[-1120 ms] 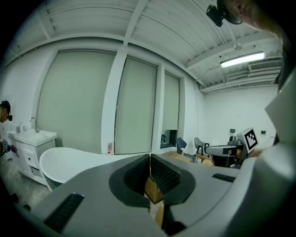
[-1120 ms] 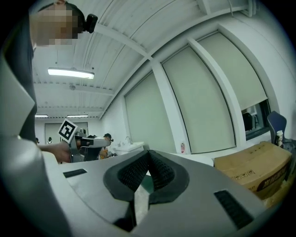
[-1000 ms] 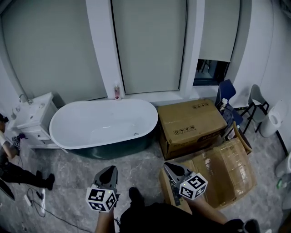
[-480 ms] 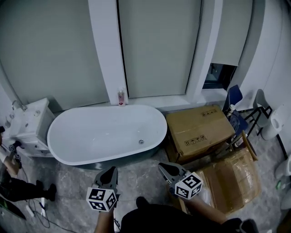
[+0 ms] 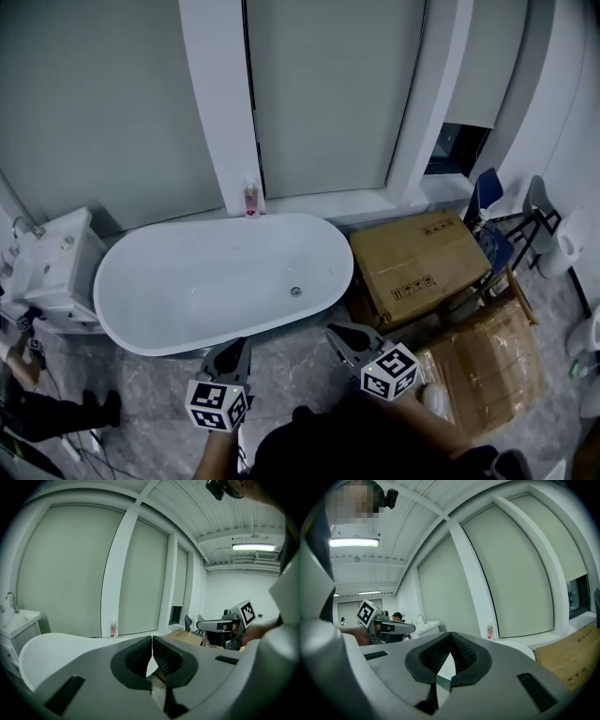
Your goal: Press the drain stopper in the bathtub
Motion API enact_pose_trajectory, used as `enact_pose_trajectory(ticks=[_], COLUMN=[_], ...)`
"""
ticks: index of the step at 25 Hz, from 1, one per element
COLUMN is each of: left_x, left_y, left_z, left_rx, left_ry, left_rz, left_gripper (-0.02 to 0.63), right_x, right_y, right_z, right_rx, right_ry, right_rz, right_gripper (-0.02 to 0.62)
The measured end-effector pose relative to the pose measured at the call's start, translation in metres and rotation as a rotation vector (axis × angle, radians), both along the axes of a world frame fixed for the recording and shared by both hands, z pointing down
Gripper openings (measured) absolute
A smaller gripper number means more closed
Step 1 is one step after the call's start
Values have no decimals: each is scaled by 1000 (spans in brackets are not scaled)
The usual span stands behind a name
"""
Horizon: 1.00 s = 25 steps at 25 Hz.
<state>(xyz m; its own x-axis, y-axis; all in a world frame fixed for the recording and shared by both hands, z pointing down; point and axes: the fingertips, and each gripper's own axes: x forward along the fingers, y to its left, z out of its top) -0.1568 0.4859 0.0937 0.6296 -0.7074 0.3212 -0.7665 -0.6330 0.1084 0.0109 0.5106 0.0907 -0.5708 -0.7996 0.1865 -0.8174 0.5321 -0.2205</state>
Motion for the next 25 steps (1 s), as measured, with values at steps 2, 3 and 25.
enact_pose_trajectory(ticks=[2,3,25], left_x=[10,14,83], left_y=[-9,-14,-238], left_z=[1,2,0], left_rx=[1,1,-24], left_ry=[6,4,5], left_rz=[27,37,-129], left_gripper=[20,20,21], right_x=[2,3,80], right_y=[-8,-12,-259], right_z=[5,10,30], right_rx=[-14,-26,-72], right_ry=[2,1,-42], right_rz=[7,12,-127], right_gripper=[14,15,15])
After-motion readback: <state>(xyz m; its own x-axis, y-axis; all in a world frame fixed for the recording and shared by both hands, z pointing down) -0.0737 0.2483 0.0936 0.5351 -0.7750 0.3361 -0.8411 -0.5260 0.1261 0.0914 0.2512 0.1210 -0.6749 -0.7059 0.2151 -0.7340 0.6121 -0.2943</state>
